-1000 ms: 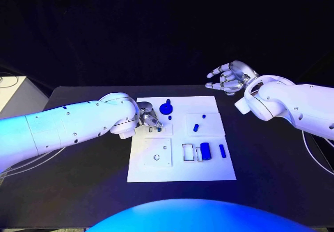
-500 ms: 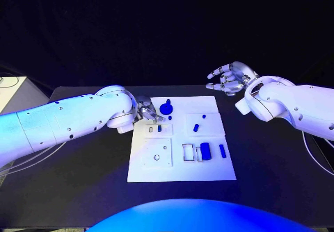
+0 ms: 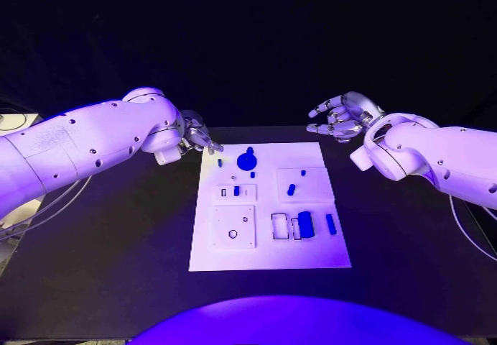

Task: Assemble the parts on the task board

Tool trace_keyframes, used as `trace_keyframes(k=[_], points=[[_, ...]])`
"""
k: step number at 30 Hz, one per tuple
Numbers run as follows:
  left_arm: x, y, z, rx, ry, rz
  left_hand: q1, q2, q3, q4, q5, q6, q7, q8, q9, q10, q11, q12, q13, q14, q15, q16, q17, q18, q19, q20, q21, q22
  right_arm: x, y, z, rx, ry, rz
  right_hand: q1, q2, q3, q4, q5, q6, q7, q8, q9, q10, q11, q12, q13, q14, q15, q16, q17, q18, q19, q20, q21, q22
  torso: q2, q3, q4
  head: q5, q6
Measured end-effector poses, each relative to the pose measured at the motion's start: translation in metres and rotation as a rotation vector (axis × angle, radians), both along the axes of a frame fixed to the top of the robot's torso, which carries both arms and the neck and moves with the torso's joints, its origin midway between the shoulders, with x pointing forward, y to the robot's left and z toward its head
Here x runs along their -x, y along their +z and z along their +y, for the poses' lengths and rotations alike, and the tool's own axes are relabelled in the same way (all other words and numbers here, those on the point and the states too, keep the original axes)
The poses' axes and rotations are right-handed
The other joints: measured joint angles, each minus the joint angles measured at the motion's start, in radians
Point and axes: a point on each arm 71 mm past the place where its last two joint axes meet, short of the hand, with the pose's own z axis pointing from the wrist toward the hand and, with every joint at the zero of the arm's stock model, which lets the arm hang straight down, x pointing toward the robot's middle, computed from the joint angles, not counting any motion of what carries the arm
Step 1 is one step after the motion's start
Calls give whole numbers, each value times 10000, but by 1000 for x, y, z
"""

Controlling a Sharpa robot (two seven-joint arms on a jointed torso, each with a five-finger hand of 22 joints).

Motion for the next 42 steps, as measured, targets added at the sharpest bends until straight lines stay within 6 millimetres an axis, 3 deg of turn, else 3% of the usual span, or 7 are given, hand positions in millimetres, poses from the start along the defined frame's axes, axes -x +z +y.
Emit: trace_keyframes(k=[12,22,32,42], points=[[-17,-1,1,-291,15,431,40,40,13,70,0,0,0,-58,-85,-35,36,-52,-56,36,36,0,0,-1,0,0,-13,-1,0,0,1,-14,27,-4,0,0,0,0,0,0,0,0,8,1,0,0,0,0,0,0,1,0,0,0,0,-1,88,-37,-46,16,0],[-29,-7,0,-699,178,627,40,40,41,97,0,1,0,-58,-107,-71,-1,-60,-66,36,35,0,0,-1,-34,35,-39,-16,2,0,1,-28,42,-4,0,0,0,0,0,0,-1,0,8,1,0,0,1,0,0,0,1,0,0,0,0,-2,138,-68,-46,96,0],[-37,-14,-7,-842,248,680,27,54,41,96,-1,5,3,-58,-138,-105,34,-60,-68,36,36,0,0,0,-34,35,-39,-15,2,1,3,-51,83,-34,0,0,0,0,0,1,-1,0,6,1,0,0,-31,0,0,0,-18,0,0,0,-77,-2,236,-106,-84,196,0],[-39,-27,-7,-961,303,900,-8,88,13,124,-1,39,37,-95,-168,-105,34,-60,-87,1,71,0,0,-1,-34,35,-39,-15,2,3,3,-66,95,-77,0,0,-1,0,0,1,-1,-1,5,1,0,0,-31,0,0,0,-18,-1,1,0,-77,-3,356,-125,-128,208,0]])
